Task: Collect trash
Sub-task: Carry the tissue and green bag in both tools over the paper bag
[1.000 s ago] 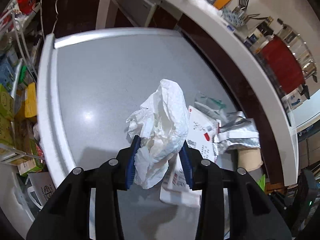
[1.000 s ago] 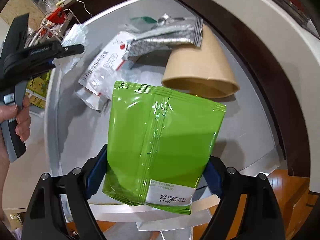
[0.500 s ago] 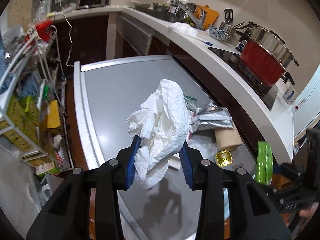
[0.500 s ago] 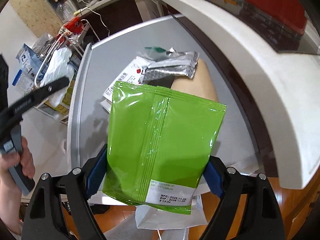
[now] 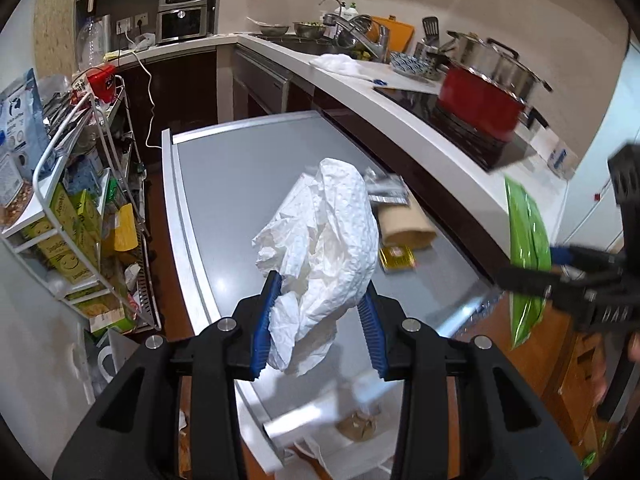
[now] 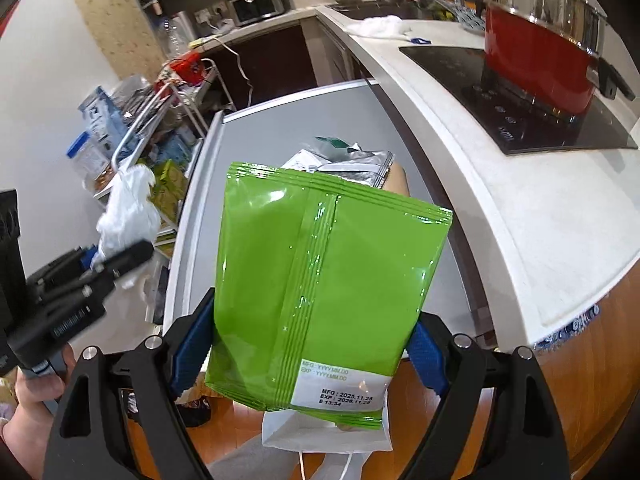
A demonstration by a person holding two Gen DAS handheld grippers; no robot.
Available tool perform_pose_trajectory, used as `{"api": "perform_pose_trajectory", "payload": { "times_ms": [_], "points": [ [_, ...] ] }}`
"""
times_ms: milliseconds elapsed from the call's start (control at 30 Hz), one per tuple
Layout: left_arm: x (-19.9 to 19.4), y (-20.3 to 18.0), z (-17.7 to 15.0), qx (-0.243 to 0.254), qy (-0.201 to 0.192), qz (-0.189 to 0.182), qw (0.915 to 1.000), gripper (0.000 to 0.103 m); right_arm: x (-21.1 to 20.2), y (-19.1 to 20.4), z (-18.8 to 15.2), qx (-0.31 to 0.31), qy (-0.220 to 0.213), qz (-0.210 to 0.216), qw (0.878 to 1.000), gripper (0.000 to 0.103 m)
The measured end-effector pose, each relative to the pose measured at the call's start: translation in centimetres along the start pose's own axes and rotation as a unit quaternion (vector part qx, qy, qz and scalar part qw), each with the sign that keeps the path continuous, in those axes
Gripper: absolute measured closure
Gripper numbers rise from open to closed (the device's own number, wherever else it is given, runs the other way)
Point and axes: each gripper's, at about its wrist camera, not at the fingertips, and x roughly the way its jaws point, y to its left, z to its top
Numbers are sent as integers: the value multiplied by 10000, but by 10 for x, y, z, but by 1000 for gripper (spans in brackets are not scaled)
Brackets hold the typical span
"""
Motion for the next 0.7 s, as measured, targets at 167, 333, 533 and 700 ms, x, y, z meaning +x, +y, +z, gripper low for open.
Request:
{"api": "perform_pose_trajectory", "payload": {
  "times_ms": [167,333,533,700],
  "points": [
    [-19,-17,-30,145,119,83,9998,63,-16,2,-21,-222,88,46,9997,20],
    [-30,-30,-60,210,315,76,9993,63,-25,-1,-53,-486,375,12,9981,20],
    [-36,-44,-95,268,624,-6,9977,63,-23,-4,-88,-619,784,-1,9950,21],
    [-31,-52,-117,330,868,-113,9956,63,-13,-2,-113,-765,1121,32,9907,20]
  ]
}}
